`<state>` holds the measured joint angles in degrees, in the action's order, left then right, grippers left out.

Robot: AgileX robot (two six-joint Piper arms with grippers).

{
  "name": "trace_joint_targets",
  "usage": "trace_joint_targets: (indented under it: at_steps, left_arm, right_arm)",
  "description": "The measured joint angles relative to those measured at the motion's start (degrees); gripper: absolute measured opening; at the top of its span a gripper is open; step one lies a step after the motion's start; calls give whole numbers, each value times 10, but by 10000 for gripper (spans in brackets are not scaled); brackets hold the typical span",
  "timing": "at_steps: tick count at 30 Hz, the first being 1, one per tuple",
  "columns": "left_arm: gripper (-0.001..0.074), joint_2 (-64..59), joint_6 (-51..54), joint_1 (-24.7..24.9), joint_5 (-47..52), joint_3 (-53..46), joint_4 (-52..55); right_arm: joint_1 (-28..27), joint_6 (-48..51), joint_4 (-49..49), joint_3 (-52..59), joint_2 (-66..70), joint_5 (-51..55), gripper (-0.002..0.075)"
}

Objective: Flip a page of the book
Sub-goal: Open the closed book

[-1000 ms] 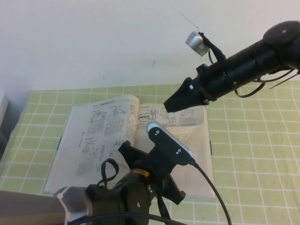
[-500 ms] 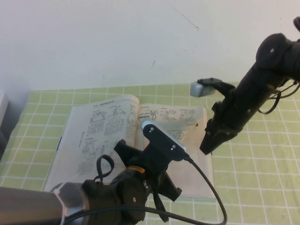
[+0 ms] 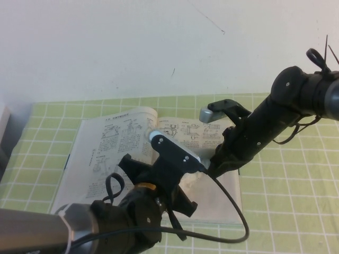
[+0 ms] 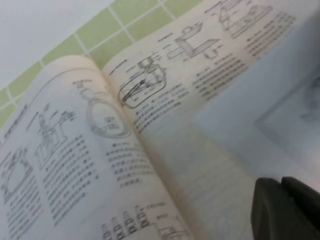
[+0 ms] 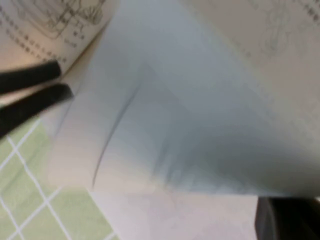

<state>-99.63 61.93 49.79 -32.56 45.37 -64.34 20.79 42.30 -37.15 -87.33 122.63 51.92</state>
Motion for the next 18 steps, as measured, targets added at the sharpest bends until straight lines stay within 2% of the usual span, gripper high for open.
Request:
trace_joint_targets:
  at_steps: [7,10,14,18]
  left_arm:
    - [-3,0,21,-53,26,0,-80]
    - [-3,0,24,-61,35,0,-97]
    - [-3,12,28,-61,35,0,-105]
    - [-3,56,43,-61,7,0,-126]
  right_arm:
    - [0,3,-36,0,35,-14,-2]
    - [0,35,-82,0,42,-19,-2]
    - [0,113,-193,0,49,-32,-2]
    - [0,159,-261,0,49,-38,-2]
